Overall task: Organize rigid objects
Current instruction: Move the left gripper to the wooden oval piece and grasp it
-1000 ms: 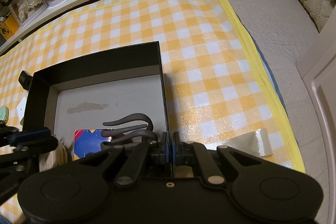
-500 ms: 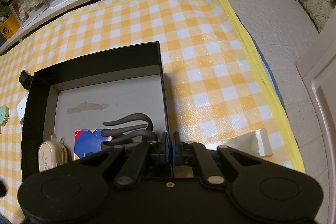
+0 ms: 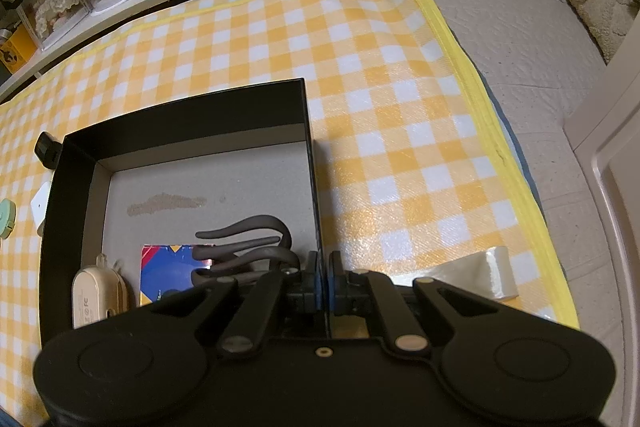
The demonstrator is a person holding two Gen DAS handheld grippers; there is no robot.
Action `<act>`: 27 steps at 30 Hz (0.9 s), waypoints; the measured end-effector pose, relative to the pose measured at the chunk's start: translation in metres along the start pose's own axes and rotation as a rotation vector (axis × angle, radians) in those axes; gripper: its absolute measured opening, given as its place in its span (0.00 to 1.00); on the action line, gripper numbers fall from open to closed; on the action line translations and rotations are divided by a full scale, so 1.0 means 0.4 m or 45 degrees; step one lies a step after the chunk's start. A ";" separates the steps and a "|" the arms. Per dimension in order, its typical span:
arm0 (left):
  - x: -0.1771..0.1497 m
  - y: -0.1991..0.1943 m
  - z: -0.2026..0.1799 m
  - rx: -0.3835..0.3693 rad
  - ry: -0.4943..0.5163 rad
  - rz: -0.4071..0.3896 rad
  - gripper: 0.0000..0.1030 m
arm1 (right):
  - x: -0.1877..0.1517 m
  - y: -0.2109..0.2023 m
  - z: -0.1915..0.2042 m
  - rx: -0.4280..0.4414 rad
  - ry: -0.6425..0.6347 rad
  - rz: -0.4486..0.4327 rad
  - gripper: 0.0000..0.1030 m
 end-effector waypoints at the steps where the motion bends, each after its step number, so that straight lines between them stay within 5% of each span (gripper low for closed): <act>1: -0.002 -0.002 0.002 0.001 -0.002 -0.002 1.00 | -0.001 0.000 0.000 -0.002 -0.002 0.001 0.04; 14: 0.020 -0.050 0.077 0.087 -0.035 -0.123 1.00 | -0.005 0.000 0.001 -0.008 -0.010 0.002 0.04; 27: 0.098 -0.092 0.331 0.280 -0.223 -0.226 1.00 | -0.005 0.006 -0.002 -0.013 -0.014 0.005 0.04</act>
Point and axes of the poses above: each gripper's, at about its wrist camera, not at the fingertips, and y roughly the way its jaws point, z to its left, x to its top, the point moved 4 cm from there along y, roughly the way its jaws point, and after that the axes turned 5 degrees about z, right-handed, at the moved point
